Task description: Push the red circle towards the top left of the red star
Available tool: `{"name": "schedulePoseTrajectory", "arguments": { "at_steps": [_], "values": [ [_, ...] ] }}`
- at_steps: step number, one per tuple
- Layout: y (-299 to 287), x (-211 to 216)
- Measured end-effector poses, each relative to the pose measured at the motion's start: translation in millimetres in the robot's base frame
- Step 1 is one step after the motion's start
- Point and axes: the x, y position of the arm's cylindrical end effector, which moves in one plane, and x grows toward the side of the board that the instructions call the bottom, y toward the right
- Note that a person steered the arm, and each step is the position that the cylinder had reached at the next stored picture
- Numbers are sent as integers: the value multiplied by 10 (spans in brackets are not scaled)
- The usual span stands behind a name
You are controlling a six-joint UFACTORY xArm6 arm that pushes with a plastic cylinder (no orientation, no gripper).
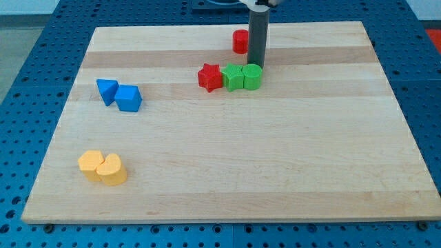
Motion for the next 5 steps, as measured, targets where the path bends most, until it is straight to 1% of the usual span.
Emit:
{"name": "schedulePoseTrajectory", "arguments": {
  "at_steps": [1, 3, 4, 5],
  "values": [
    [2, -201],
    [247, -516],
    [173, -641],
    [-19, -693]
  ]
}}
